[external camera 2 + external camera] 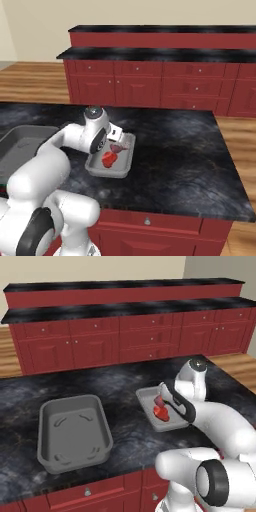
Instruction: Place one onion and one steak in each tupperware on the nearby counter, to pack two identical lunches.
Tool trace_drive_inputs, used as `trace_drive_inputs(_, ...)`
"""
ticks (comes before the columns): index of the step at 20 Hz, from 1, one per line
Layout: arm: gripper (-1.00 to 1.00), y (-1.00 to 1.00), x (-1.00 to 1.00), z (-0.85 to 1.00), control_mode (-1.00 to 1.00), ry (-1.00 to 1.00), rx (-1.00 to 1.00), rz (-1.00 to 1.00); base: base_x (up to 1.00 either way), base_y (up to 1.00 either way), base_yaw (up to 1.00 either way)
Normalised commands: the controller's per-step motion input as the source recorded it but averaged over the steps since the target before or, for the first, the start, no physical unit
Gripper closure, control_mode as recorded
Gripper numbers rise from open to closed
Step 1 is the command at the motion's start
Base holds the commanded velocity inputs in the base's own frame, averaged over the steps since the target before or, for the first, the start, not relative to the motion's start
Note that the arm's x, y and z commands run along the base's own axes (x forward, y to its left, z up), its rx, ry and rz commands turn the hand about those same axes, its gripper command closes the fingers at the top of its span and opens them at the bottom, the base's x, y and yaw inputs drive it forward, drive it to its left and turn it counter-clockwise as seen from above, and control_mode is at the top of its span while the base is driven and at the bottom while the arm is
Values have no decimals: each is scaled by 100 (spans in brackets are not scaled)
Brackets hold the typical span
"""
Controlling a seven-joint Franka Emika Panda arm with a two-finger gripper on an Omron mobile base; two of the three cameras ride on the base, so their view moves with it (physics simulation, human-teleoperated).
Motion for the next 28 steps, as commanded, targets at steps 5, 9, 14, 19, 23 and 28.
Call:
trace_drive_inputs(5, -100, 0, 0, 0, 100, 0, 0, 0, -100, 1, 9)
trace_drive_inputs(9, -100, 0, 0, 0, 100, 0, 0, 0, -100, -20, 1)
trace_drive_inputs(14, -100, 0, 0, 0, 100, 0, 0, 0, -94, -84, -16)
trace_drive_inputs(19, -100, 0, 0, 0, 100, 0, 0, 0, -61, -78, -40)
trace_drive_inputs(23, -100, 0, 0, 0, 100, 0, 0, 0, -34, -55, -52)
trace_drive_inputs(28, -100, 0, 0, 0, 100, 0, 0, 0, -5, -49, -57)
